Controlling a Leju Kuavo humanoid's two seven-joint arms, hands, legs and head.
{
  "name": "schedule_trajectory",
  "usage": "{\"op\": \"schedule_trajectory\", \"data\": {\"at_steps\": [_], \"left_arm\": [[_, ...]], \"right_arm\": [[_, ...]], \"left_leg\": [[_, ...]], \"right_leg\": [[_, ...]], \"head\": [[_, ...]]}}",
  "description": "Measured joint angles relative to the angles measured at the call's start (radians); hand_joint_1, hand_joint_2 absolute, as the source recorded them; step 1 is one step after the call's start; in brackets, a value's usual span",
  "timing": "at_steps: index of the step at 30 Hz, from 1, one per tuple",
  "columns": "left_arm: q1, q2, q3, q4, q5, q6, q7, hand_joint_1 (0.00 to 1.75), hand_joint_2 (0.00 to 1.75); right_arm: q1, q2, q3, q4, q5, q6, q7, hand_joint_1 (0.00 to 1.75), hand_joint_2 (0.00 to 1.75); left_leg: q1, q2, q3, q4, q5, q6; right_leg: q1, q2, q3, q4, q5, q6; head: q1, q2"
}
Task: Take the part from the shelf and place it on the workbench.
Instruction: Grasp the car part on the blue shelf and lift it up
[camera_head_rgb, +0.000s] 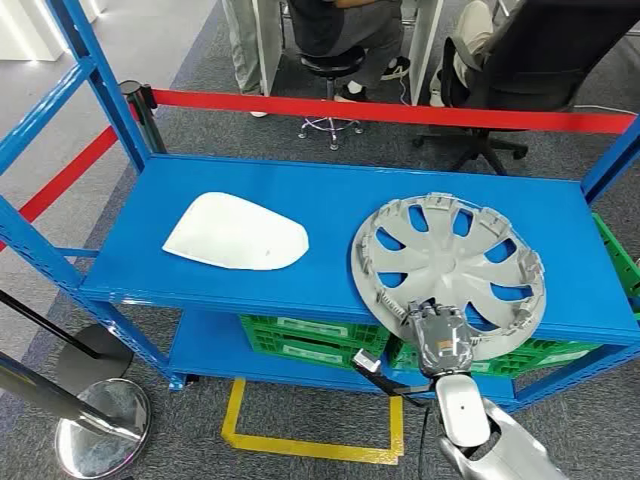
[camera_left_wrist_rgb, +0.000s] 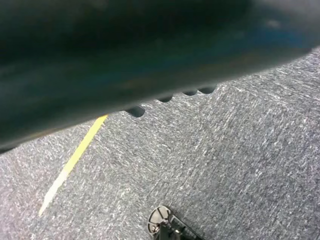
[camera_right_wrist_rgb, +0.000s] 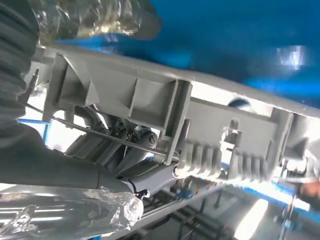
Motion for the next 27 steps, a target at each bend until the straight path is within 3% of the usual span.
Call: {"op": "schedule_trajectory", "data": {"at_steps": [5, 10, 23, 27], "left_arm": [[0.000, 0.000, 0.000, 0.000, -0.008, -0.001, -0.003, 0.00, 0.00], [0.000, 0.000, 0.000, 0.000, -0.017, -0.001, -0.007, 0.00, 0.00], [-0.001, 0.000, 0.000, 0.000, -0.019, -0.001, -0.008, 0.00, 0.00], [-0.001, 0.000, 0.000, 0.000, -0.023, -0.002, -0.008, 0.00, 0.00]], "right_arm": [[0.019, -0.019, -0.031, -0.089, 0.000, -0.083, -0.008, 1.75, 1.75], [0.071, -0.024, -0.095, -0.183, 0.000, -0.143, -0.078, 1.75, 1.75], [0.141, -0.023, -0.182, -0.268, 0.000, -0.172, -0.139, 1.75, 1.75], [0.161, -0.011, -0.212, -0.277, 0.000, -0.197, -0.206, 1.75, 1.75]], "left_leg": [[0.000, 0.000, 0.000, 0.000, 0.000, 0.000], [0.000, 0.000, -0.002, 0.000, 0.000, 0.000], [0.000, 0.000, -0.003, 0.000, 0.000, 0.000], [0.000, 0.000, -0.003, 0.000, 0.000, 0.000]], "right_leg": [[0.000, 0.000, -0.001, 0.000, 0.000, 0.000], [0.000, 0.000, -0.002, 0.000, 0.000, 0.000], [0.000, 0.000, -0.002, 0.000, 0.000, 0.000], [0.000, 0.000, -0.002, 0.000, 0.000, 0.000]], "head": [[0.000, 0.000], [0.000, 0.000], [0.000, 0.000], [0.000, 0.000]]}}
